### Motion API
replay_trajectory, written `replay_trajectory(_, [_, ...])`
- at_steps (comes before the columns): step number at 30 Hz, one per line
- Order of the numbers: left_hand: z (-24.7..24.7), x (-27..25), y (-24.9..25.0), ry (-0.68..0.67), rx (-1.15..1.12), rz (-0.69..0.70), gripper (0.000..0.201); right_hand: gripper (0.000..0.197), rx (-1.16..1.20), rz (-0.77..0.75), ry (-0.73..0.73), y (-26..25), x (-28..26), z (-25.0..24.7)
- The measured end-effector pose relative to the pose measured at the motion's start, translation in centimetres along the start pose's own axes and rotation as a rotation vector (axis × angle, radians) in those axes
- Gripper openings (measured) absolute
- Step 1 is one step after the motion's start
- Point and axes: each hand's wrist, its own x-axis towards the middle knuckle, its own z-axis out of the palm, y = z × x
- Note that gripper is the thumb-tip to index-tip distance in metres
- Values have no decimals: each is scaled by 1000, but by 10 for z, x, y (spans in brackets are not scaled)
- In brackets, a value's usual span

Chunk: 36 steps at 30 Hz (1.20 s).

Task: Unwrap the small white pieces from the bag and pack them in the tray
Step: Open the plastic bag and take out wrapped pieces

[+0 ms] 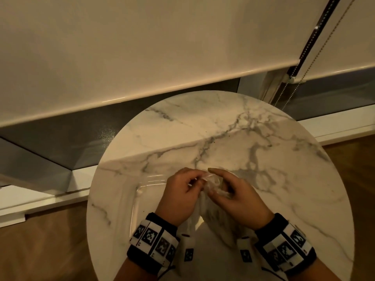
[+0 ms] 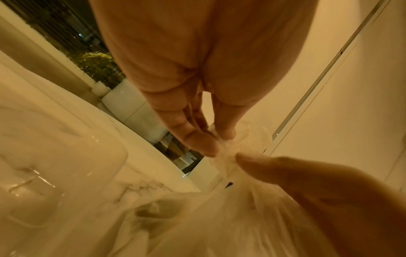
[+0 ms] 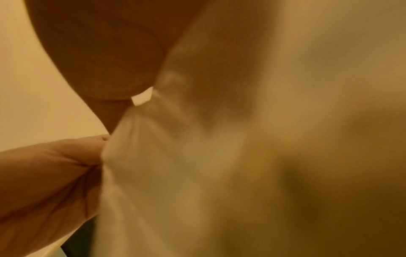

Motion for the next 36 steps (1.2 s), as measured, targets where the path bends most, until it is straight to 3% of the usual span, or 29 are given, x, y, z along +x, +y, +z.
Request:
replay_trajectory(8, [5, -23, 21, -36, -150, -33, 27, 18, 302, -88, 4, -8, -19, -8])
replay_trajectory(12, [6, -33, 30, 7, -145, 33, 29, 38, 465, -62, -79, -12, -28, -9])
replay_trajectory(15, [7, -42, 38, 38, -101, 65, 33, 52, 330, -93, -13, -14, -36, -10])
replay_trajectory(19, [10, -58, 50, 51, -169, -24, 39, 28, 249, -141, 124, -25, -45, -10])
replay_trajectory(22, [18, -67, 61, 22, -68, -36, 40, 18, 275, -164, 126, -29, -54, -8])
replay_trajectory(25, [25, -70, 68, 51, 104, -27, 19, 14, 243, -188, 120, -35, -66, -11])
replay_trajectory(28, [25, -76, 72, 53, 158, -3, 6, 15, 213, -198, 121, -37, -76, -15])
replay_trajectory(32, [24, -89, 78, 56, 179, -23, 22, 29, 177, -131, 95, -30, -84, -19])
replay_trajectory(34, [24, -93, 79, 82, 180, -39, 21, 38, 108, -117, 96, -29, -88, -19])
replay_trajectory(36, [22, -95, 79, 106, 188, -37, 20, 35, 51, -139, 114, -28, -90, -18])
